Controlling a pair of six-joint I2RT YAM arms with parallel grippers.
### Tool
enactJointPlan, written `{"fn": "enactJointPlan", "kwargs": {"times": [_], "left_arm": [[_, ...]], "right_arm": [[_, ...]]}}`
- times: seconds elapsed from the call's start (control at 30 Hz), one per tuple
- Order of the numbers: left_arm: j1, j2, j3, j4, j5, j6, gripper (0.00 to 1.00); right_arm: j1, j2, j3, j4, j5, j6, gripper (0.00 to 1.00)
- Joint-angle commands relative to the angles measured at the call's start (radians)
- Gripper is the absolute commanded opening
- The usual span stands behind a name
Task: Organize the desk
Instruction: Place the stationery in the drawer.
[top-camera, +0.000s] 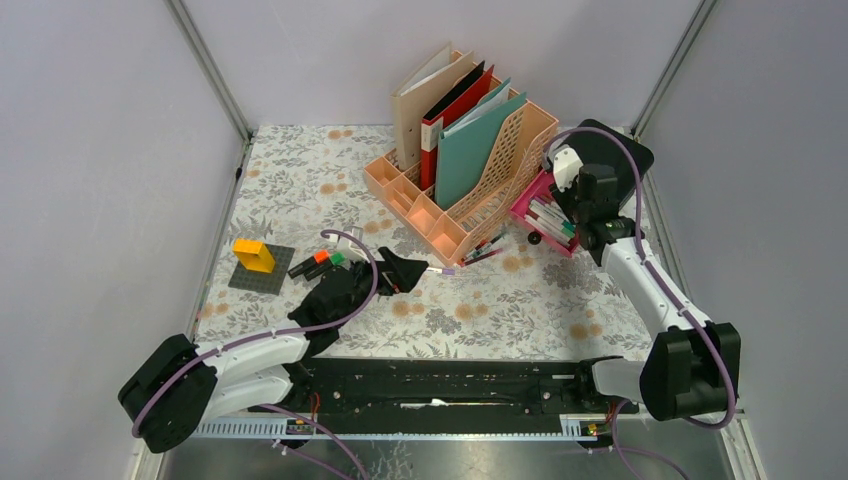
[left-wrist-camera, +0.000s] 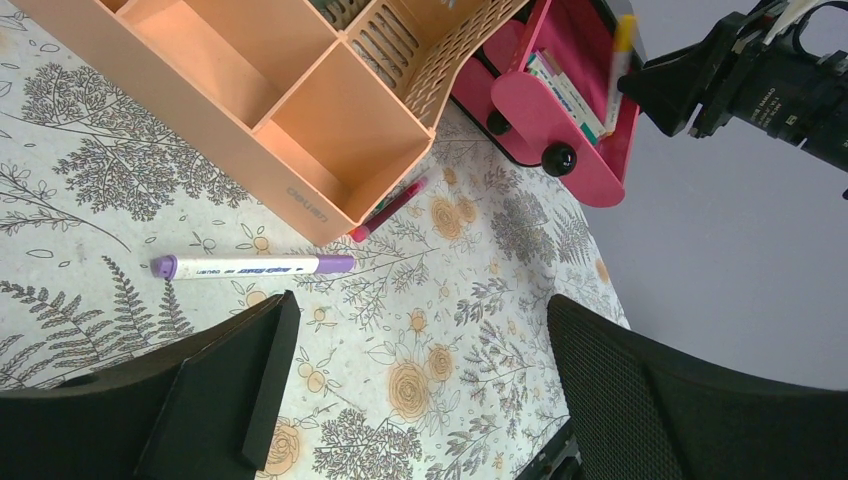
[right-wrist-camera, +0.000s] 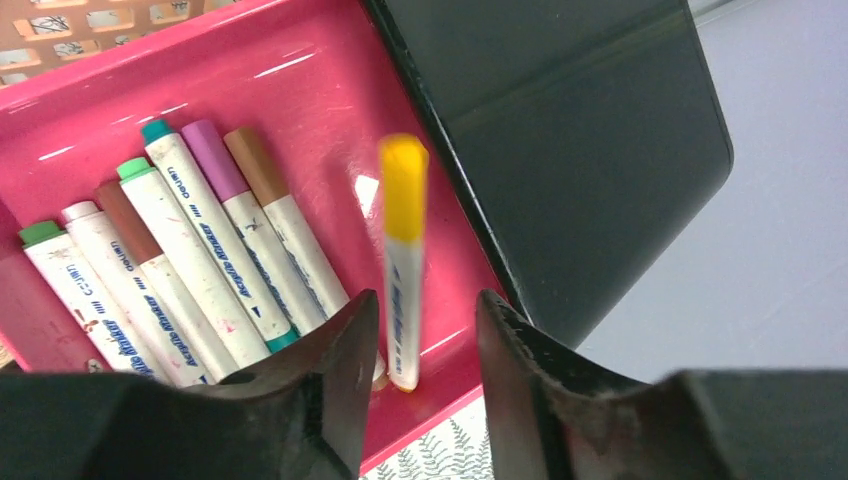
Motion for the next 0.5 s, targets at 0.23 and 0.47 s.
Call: {"fn": "enactJointPlan", "kwargs": {"times": [0.23, 0.47], "left_arm": [[0.010, -0.001, -0.023, 0.058, 0.021, -0.027, 0.99], [0.013, 0.015, -0.026, 0.053, 0.015, -0.064, 0.99]], "right_arm": [[-0.005, -0.010, -0.002, 0.042, -0.030, 0.024, 0.66], [-0.025, -0.051, 0.022, -0.041, -0.242, 0.084, 0.71]]}}
